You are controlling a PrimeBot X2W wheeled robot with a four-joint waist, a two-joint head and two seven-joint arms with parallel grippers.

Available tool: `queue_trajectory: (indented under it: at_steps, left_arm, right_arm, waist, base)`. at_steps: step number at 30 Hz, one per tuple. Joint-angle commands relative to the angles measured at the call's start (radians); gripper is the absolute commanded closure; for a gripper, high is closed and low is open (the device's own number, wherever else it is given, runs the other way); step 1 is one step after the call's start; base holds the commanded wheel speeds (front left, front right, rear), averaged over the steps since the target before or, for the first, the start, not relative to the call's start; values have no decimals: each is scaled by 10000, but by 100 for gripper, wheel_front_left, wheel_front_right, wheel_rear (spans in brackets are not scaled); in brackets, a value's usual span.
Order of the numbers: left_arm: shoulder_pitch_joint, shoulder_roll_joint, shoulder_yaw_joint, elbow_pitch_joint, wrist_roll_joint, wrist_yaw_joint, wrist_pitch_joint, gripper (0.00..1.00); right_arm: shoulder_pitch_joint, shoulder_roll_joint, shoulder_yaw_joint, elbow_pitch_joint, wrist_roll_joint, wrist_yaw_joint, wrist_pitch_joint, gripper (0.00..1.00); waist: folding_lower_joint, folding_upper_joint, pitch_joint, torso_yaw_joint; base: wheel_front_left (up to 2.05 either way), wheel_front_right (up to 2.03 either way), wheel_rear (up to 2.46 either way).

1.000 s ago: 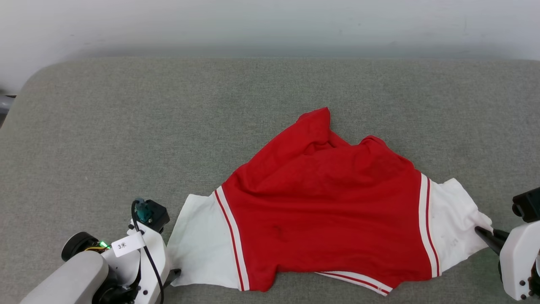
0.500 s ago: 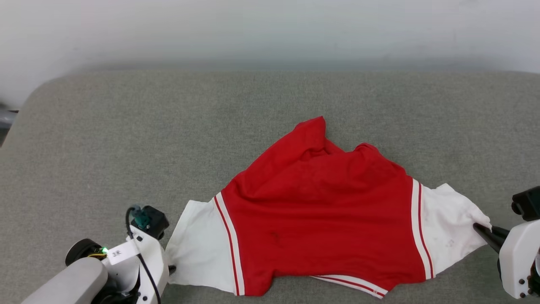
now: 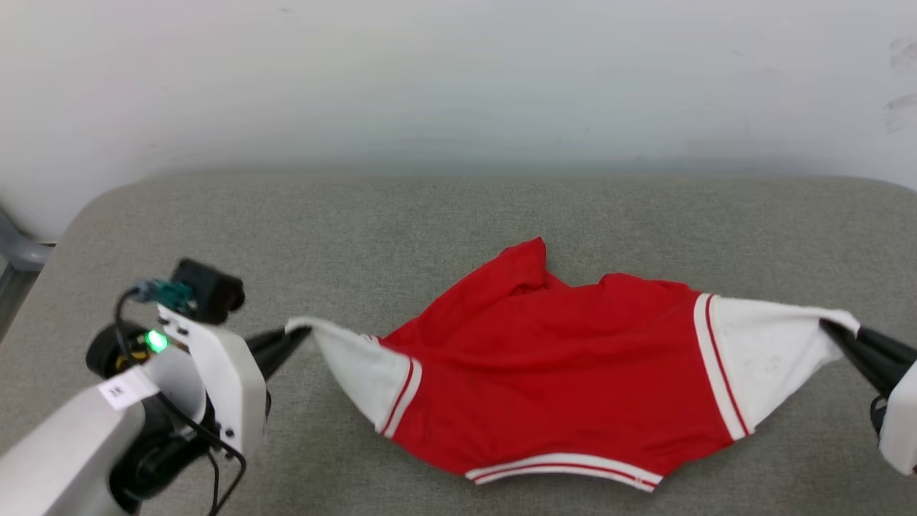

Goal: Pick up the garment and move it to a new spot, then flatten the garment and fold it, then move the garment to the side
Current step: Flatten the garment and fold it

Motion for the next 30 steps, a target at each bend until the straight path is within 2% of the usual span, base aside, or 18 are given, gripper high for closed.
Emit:
queue_trajectory:
  at_steps: [1, 8, 15, 23, 30]
  left_arm:
    - [-209, 83, 173, -220, 85, 111, -145, 100]
    - [-1183, 98, 1138, -1578, 521, 796, -950, 100]
    - [-2537, -203, 1769, -2097, 988, 1104, -1525, 100]
    - [-4234, -791, 2101, -1549, 1412, 1047, -2021, 100]
    - [-5573, -1328, 2108, -545, 1650, 889, -2248, 100]
  right_arm:
    - [-61, -50, -148, -179, 54, -13, -8, 100]
    - [-773, -90, -1018, -1316, -9, -14, -121, 100]
    - [-2285, -140, -1450, -1978, -5, -14, -349, 100]
    - [-4326, -44, -1318, -1785, -246, -14, -575, 100]
    - [-5986, -27, -586, -1032, -482, -14, -477, 100]
  waist:
    - [1, 0, -67, -32]
    - [1, 0, -135, -143]
    - [1, 0, -152, -266]
    - [1, 0, -80, -307]
    - [1, 0, 434, -397]
  base:
    - [0, 0, 0]
    - [0, 0, 0]
    - [0, 0, 0]
    - [0, 0, 0]
    - [0, 0, 0]
